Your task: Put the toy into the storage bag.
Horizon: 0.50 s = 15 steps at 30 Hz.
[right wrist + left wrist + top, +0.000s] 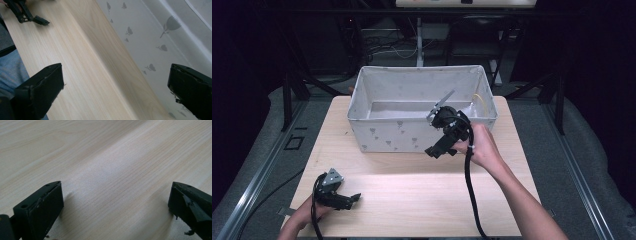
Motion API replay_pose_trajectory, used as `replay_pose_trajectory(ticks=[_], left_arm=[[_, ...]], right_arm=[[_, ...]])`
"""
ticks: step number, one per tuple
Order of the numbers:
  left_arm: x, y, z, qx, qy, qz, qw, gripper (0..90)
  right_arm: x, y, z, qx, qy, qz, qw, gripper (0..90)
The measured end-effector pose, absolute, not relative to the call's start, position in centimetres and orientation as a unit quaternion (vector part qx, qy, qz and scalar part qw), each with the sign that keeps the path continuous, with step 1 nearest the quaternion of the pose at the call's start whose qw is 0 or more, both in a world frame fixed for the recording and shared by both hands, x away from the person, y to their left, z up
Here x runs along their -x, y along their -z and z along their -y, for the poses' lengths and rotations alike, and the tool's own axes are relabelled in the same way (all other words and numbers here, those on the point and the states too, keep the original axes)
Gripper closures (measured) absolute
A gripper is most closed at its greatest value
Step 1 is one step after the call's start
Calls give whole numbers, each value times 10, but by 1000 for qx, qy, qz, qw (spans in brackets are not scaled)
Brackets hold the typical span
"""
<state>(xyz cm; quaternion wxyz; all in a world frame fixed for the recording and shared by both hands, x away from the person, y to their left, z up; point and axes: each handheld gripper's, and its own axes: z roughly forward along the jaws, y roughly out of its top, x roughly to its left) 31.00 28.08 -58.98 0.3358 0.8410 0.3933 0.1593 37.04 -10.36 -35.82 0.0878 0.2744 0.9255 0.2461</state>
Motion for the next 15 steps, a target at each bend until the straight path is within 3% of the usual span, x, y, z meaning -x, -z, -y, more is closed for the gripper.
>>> replay_pose_trajectory(ticks=[15], left_arm=[[-310, 590, -280, -839, -159, -396, 336, 0]], right_arm=[[-344, 438, 116, -285, -216, -932, 61, 0]])
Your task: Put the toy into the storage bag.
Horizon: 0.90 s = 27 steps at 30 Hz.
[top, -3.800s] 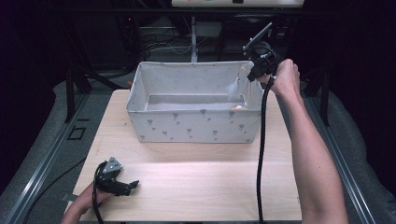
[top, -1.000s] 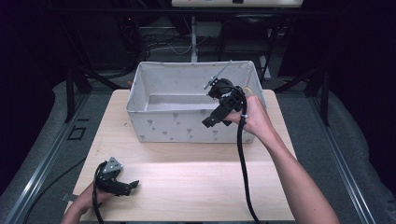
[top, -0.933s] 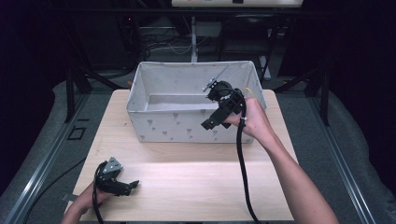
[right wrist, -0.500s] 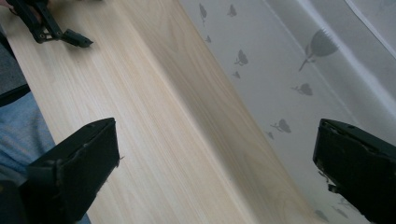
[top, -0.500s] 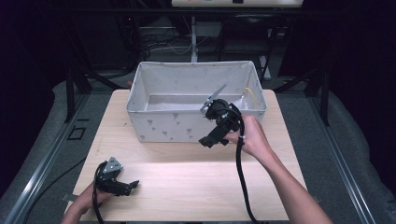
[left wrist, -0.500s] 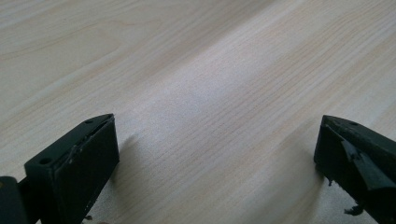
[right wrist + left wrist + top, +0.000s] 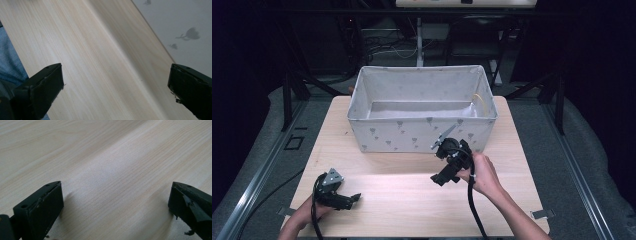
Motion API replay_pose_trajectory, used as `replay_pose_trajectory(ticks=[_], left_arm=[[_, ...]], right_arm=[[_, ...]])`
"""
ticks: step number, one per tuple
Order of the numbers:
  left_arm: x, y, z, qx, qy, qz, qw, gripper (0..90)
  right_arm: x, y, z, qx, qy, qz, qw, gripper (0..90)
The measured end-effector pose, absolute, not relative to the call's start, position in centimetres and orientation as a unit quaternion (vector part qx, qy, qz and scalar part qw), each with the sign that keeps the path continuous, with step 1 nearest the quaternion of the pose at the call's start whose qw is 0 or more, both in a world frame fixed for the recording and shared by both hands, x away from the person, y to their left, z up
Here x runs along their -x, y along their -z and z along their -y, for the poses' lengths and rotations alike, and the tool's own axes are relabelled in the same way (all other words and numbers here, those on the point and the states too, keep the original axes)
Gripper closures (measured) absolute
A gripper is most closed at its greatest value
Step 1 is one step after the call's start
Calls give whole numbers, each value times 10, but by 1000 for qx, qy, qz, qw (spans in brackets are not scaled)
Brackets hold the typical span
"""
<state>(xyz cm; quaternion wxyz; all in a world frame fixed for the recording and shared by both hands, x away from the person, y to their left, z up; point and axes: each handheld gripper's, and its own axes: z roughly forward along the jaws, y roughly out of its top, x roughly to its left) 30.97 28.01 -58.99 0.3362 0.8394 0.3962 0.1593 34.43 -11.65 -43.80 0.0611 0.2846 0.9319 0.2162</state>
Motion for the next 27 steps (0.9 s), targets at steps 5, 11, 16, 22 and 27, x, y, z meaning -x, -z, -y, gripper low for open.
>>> replay_pose_trajectory(ticks=[5, 11, 16, 22, 27], left_arm=[[-310, 590, -281, -841, -160, -393, 336, 0], [-310, 590, -280, -840, -159, -395, 337, 0], [-310, 590, -280, -841, -158, -393, 337, 0], [-310, 590, -280, -841, -158, -393, 337, 0], [-311, 590, -280, -841, -158, -392, 337, 0]], right_arm=[[-339, 462, 123, -294, -204, -932, 49, 0], [-334, 489, 129, -297, -175, -938, 43, 0], [-335, 498, 136, -302, -160, -939, 46, 0], [-337, 502, 138, -310, -159, -936, 50, 1], [-337, 506, 138, -305, -138, -941, 51, 0]])
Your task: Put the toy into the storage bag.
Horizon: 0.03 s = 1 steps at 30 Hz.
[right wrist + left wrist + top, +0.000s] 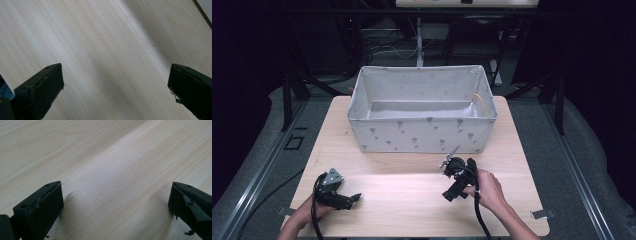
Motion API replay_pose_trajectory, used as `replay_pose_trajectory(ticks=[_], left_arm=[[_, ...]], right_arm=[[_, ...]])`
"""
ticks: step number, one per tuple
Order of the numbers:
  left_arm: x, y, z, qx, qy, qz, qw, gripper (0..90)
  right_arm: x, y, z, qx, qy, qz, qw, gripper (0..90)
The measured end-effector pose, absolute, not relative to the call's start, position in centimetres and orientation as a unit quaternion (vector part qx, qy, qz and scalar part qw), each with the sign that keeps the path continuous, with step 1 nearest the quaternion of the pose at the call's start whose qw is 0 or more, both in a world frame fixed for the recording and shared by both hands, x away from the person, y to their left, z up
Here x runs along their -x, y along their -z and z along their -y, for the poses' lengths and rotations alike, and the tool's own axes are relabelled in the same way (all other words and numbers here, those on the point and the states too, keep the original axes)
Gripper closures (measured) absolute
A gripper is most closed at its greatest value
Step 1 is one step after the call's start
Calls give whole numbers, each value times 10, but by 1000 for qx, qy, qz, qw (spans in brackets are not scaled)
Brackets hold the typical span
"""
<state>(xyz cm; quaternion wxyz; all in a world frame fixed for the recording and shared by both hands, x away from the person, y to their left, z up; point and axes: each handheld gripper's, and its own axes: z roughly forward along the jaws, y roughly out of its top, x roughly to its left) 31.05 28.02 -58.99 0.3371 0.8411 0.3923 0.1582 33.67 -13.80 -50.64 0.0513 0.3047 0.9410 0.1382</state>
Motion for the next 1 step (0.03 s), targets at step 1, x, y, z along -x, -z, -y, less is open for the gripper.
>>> replay_pose_trajectory(ticks=[1], left_arm=[[-311, 590, -280, -841, -158, -392, 337, 0]], right_arm=[[-337, 507, 138, -305, -139, -941, 52, 0]])
